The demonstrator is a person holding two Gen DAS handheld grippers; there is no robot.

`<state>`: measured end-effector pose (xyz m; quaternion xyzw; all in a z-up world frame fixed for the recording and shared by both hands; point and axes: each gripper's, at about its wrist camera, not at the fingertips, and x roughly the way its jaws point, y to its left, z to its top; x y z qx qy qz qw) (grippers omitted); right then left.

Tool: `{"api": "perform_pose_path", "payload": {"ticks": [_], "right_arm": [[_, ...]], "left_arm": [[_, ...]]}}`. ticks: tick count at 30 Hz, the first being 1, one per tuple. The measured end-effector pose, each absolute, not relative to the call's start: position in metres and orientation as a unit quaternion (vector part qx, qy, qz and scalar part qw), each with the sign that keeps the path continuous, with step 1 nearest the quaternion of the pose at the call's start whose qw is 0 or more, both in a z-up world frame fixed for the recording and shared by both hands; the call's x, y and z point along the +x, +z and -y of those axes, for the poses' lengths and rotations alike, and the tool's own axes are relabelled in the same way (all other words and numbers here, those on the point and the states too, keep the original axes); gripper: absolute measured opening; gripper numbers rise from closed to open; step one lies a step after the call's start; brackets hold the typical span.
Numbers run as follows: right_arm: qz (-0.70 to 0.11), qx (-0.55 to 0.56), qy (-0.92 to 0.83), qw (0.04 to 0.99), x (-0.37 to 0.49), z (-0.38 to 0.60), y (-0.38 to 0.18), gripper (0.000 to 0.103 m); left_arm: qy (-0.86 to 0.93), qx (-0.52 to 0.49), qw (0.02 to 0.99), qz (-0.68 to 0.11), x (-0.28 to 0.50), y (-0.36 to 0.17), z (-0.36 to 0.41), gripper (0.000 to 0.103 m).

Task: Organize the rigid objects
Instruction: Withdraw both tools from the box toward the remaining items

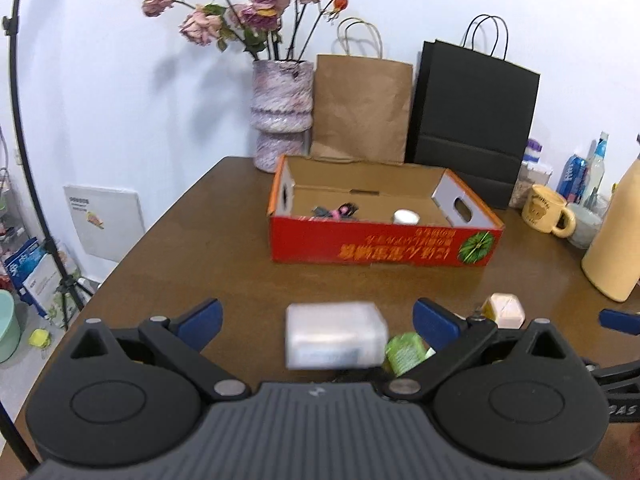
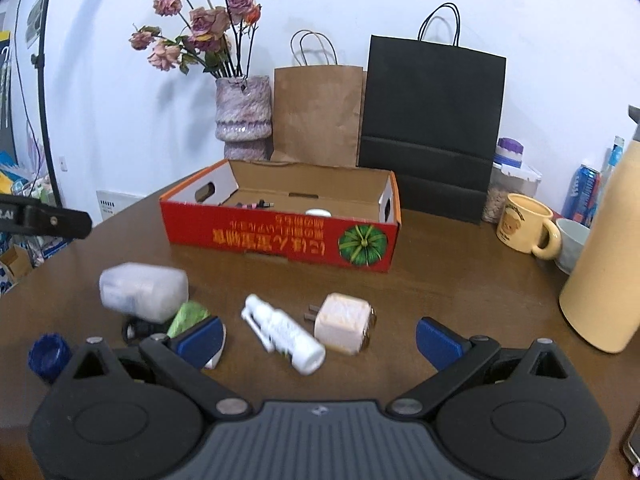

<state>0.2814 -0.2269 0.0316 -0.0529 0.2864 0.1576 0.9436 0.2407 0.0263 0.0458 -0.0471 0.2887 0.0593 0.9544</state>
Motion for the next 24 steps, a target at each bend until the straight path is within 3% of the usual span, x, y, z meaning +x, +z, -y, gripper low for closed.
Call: {"api": "perform_pose_path", "payload": {"ticks": [24], "right_arm": [[-0.303, -0.021, 0.132, 0.944, 0.213, 0.266, -0.029, 0.103]], "left_arm": [[0.086, -0.035, 0.956, -0.278, 0.161, -0.028, -0.047, 0.103]]}}
